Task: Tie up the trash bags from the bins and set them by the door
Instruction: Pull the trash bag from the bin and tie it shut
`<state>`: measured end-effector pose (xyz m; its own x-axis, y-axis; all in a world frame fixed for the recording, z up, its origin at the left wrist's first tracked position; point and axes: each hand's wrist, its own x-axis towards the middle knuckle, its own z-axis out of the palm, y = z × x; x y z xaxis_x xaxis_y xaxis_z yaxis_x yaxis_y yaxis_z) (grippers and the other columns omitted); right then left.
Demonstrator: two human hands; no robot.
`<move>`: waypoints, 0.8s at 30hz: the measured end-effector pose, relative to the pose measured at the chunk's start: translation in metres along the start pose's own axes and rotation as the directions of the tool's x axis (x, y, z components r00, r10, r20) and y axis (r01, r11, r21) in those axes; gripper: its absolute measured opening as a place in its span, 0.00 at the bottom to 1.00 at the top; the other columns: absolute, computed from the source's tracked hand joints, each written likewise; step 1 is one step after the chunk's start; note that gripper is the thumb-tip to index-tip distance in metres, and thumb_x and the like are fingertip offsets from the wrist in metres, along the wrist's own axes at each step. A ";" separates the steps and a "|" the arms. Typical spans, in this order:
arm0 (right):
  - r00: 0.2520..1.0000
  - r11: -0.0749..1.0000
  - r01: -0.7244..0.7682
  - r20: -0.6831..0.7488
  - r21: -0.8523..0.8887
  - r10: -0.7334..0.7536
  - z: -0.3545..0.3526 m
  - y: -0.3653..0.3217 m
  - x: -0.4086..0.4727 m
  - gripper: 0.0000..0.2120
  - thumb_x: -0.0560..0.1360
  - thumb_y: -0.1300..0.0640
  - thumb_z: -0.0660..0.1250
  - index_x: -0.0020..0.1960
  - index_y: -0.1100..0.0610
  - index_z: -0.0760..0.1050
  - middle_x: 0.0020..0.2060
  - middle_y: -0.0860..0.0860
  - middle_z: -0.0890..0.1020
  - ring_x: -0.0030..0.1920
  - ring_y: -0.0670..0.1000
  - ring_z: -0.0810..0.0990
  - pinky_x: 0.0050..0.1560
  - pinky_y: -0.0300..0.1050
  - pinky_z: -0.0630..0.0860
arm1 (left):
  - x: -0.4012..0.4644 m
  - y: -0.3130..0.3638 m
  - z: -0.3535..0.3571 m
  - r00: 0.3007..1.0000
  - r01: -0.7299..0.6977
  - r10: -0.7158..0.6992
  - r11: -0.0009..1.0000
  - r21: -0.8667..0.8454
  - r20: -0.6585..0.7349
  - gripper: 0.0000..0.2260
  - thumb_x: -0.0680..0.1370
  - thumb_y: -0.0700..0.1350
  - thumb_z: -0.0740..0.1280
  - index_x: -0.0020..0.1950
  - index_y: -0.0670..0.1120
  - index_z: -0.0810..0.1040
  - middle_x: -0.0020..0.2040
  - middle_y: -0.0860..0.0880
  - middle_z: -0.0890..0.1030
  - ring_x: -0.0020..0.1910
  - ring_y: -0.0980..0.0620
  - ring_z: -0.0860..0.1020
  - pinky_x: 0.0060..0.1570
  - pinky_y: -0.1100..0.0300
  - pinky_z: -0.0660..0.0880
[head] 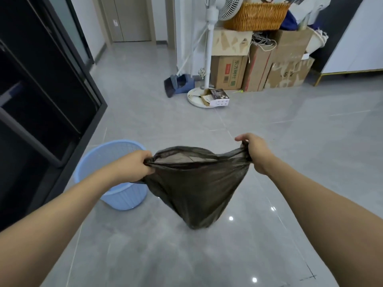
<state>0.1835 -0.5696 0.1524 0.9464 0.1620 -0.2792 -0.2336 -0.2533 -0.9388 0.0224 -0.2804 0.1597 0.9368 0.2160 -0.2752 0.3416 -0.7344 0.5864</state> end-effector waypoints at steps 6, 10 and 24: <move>0.742 0.169 0.669 0.635 -0.724 -0.214 0.009 -0.004 -0.014 0.33 0.62 0.21 0.56 0.60 0.37 0.70 0.40 0.40 0.76 0.43 0.47 0.76 0.42 0.44 0.71 | -0.005 -0.015 -0.016 0.969 0.056 -0.049 0.998 -0.023 0.241 0.09 0.74 0.62 0.65 0.48 0.62 0.82 0.44 0.58 0.85 0.47 0.56 0.82 0.48 0.57 0.79; 0.662 -0.158 0.700 0.716 -0.696 -0.220 0.018 -0.014 -0.015 0.12 0.76 0.46 0.59 0.46 0.51 0.77 0.38 0.48 0.77 0.47 0.55 0.78 0.39 0.44 0.70 | 0.000 -0.010 -0.016 0.986 0.056 -0.102 0.945 0.322 0.129 0.13 0.80 0.53 0.59 0.49 0.51 0.81 0.47 0.51 0.82 0.46 0.50 0.79 0.48 0.55 0.73; 0.706 -0.211 0.653 0.685 -0.728 -0.180 0.049 -0.013 -0.014 0.12 0.72 0.65 0.57 0.49 0.57 0.77 0.49 0.52 0.76 0.49 0.55 0.77 0.39 0.46 0.68 | 0.021 0.034 0.070 0.904 -0.340 0.426 0.747 0.572 -0.019 0.10 0.77 0.40 0.57 0.57 0.44 0.71 0.46 0.45 0.79 0.48 0.41 0.77 0.54 0.48 0.73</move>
<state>0.1621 -0.5216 0.1583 0.5572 0.8135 -0.1668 0.8293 -0.5347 0.1626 0.0489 -0.3456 0.1209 0.9943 -0.1053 0.0159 -0.1064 -0.9897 0.0958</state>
